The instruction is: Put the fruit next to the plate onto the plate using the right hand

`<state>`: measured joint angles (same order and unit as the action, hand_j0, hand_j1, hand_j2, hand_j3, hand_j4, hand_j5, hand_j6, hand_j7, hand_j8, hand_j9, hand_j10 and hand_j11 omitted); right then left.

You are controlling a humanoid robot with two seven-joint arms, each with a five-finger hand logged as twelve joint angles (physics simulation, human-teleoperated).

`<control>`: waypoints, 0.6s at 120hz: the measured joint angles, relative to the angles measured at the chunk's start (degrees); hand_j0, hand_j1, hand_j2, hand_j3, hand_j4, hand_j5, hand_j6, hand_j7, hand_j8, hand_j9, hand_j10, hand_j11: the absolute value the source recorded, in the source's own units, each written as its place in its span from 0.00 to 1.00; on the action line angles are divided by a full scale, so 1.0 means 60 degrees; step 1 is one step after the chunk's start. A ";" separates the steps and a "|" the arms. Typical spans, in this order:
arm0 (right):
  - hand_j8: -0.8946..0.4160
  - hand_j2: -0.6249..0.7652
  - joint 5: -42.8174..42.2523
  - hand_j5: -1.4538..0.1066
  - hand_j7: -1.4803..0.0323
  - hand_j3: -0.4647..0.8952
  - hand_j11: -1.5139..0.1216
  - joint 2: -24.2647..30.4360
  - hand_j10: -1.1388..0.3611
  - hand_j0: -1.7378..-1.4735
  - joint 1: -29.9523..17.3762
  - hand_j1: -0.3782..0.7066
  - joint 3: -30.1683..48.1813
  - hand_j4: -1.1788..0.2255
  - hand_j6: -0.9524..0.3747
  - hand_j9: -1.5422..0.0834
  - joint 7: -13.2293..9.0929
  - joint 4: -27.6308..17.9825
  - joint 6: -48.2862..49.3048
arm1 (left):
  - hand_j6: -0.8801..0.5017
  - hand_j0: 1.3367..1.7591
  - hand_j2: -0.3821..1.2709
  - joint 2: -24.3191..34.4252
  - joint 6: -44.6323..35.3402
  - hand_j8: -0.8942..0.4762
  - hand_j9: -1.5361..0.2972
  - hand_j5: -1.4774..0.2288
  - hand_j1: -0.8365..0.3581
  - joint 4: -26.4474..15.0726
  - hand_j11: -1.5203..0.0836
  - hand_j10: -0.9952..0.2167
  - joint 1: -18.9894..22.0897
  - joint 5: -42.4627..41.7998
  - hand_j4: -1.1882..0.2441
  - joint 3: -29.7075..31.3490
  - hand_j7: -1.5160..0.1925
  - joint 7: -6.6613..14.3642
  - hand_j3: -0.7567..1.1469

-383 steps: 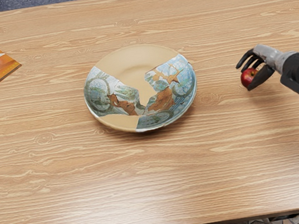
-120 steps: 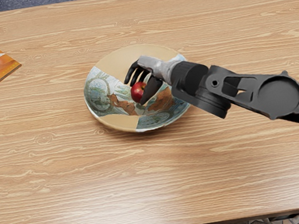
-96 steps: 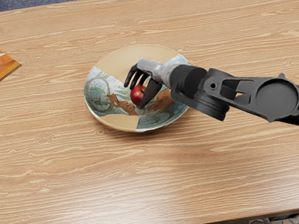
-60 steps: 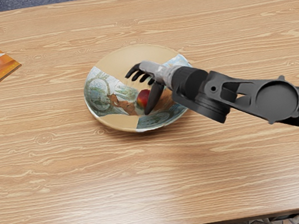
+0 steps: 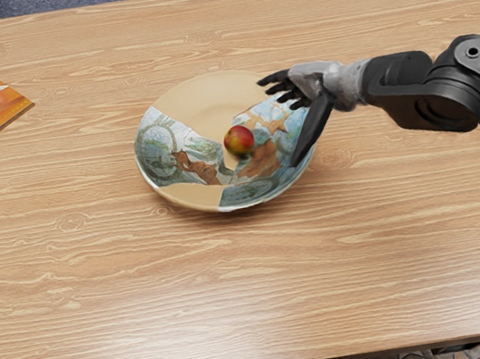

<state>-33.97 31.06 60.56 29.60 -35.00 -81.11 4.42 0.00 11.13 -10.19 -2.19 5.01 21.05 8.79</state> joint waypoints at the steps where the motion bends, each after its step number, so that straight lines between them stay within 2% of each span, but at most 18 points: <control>1: 0.63 0.44 0.0049 0.88 0.92 0.34 0.87 0.0063 0.71 0.30 -0.0032 0.10 0.0028 0.79 0.67 0.89 0.0000 -0.0001 0.0078 | 0.47 0.76 0.26 0.0000 0.0000 0.48 0.67 0.69 0.76 -0.0008 0.76 0.63 -0.0001 0.0000 0.67 -0.0001 0.71 0.0000 0.40; 16: 0.64 0.44 0.0746 0.88 0.93 0.34 0.88 0.0841 0.72 0.30 -0.0564 0.09 0.0676 0.80 0.67 0.90 0.0022 0.0004 0.1368 | 0.47 0.76 0.26 0.0000 0.0004 0.48 0.67 0.69 0.76 -0.0074 0.76 0.63 0.0013 -0.0002 0.67 -0.0013 0.71 0.0000 0.40; 39: 0.64 0.44 0.1965 0.89 0.93 0.34 0.88 0.2179 0.72 0.30 -0.1002 0.08 0.1046 0.80 0.68 0.91 0.0536 0.0125 0.3253 | 0.47 0.76 0.26 0.0000 0.0005 0.48 0.67 0.69 0.76 -0.0098 0.76 0.63 -0.0001 -0.0003 0.67 -0.0016 0.71 0.0000 0.40; 72: 0.65 0.44 0.3121 0.89 0.94 0.34 0.89 0.2945 0.73 0.30 -0.1349 0.08 0.1110 0.80 0.68 0.91 0.1043 0.0889 0.4906 | 0.47 0.76 0.26 0.0000 -0.0008 0.48 0.67 0.69 0.76 -0.0021 0.76 0.63 -0.0011 -0.0014 0.67 -0.0031 0.71 0.0000 0.40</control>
<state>-15.24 48.73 52.47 36.26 -28.74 -75.78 33.86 0.00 11.08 -10.32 -2.26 4.93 20.86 8.79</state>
